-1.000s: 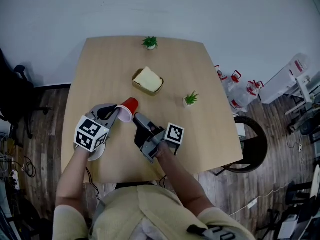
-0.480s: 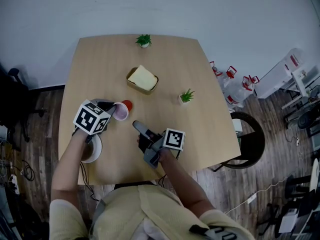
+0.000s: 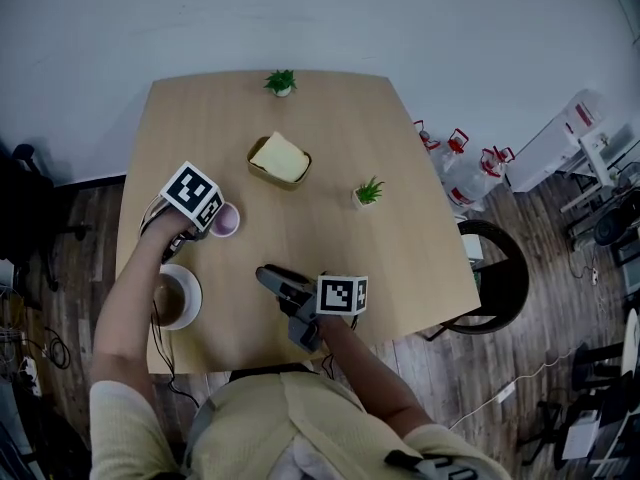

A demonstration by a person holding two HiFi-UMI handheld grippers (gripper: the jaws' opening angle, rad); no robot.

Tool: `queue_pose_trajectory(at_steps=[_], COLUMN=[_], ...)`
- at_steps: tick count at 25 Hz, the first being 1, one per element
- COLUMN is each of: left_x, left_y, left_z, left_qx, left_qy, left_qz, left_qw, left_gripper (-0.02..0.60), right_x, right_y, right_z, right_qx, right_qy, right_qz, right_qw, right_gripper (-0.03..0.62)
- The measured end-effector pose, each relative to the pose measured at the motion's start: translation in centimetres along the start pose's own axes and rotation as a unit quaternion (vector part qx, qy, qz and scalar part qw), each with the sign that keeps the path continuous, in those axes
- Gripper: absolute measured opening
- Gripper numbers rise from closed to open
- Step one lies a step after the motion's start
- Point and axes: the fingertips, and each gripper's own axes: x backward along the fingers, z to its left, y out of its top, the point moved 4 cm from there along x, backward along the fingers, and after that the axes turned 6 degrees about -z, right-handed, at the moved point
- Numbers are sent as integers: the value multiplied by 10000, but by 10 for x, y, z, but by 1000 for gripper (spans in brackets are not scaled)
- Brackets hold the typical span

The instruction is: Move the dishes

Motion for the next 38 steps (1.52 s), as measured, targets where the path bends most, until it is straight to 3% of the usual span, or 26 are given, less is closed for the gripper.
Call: queue_pose_trajectory(at_steps=[3, 10, 15, 18, 22, 25, 26, 30, 35, 38], left_x=[-4, -13, -12, -9, -7, -6, -5, 6, 26, 44], left_y=[-6, -26, -30, -33, -27, -21, -19, -15, -13, -19], left_z=[20, 50, 66, 73, 76, 76, 77, 79, 68, 60], left_qx=[116, 533, 956, 949, 845, 903, 908, 922, 1154, 1107], left_qy=[122, 267, 276, 388, 611, 611, 649, 898, 823, 893], left_qz=[315, 598, 407, 302, -6, -268, -380, -928, -1710, -2052], left_qw=[9994, 9964, 9942, 9943, 9945, 9937, 9930, 9873, 9750, 9683], left_gripper=[28, 28, 28, 28, 37, 151, 162, 170, 170, 170], right_x=[5, 18, 21, 20, 19, 17, 17, 16, 13, 3], right_y=[-3, -8, -11, -15, -17, -16, -16, -16, -16, -17], right_z=[-1, -12, -15, -16, -17, -17, -16, -17, -17, -15], right_qx=[27, -14, -49, -47, -54, -73, -68, -27, -61, -37], right_qy=[-46, -232, -340, -357, -364, -349, -340, -316, -292, -229], right_qz=[37, 37, 50, 103, 154, 182, 192, 224, 253, 383], right_qw=[10000, 9997, 9994, 9993, 9992, 9992, 9992, 9992, 9992, 9990], right_gripper=[167, 161, 160, 160, 158, 156, 156, 156, 156, 156])
